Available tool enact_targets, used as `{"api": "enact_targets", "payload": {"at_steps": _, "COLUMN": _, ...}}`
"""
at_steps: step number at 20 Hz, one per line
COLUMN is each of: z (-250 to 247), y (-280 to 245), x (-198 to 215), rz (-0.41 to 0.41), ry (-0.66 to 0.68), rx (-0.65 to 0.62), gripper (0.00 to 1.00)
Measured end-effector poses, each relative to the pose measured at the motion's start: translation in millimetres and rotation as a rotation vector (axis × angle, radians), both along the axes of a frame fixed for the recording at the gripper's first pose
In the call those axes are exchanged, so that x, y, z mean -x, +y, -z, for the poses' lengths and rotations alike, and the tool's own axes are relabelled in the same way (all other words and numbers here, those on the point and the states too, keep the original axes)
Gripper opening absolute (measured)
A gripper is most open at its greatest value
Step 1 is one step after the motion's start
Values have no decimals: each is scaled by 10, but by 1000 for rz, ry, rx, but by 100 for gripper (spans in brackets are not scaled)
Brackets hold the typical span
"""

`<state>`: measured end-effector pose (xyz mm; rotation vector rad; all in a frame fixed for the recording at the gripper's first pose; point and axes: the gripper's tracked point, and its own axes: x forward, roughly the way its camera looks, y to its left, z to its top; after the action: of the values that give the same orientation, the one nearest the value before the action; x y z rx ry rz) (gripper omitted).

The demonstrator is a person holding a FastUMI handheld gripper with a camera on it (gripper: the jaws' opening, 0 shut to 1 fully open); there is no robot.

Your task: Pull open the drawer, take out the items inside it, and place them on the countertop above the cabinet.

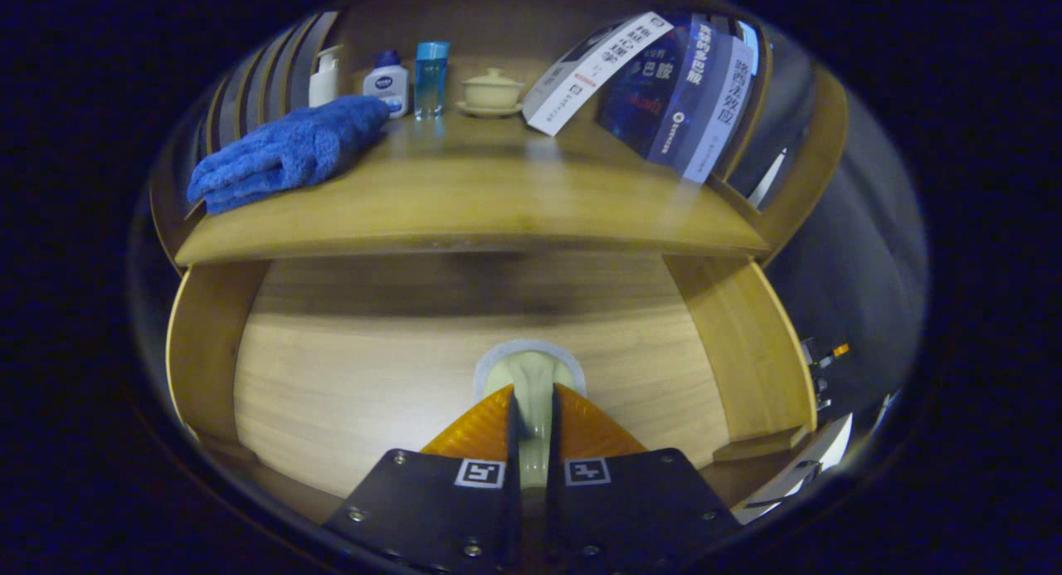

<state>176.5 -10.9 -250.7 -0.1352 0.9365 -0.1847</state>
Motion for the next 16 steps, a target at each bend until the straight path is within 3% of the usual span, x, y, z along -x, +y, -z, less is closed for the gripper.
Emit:
{"api": "enact_targets", "payload": {"at_steps": 10, "z": -1018, "y": -164, "x": 132, "rz": 99, "ry": -120, "rx": 165, "gripper": 12}}
{"api": "enact_targets", "payload": {"at_steps": 16, "z": -1398, "y": -74, "x": -195, "rz": 97, "ry": -205, "rx": 189, "gripper": 12}}
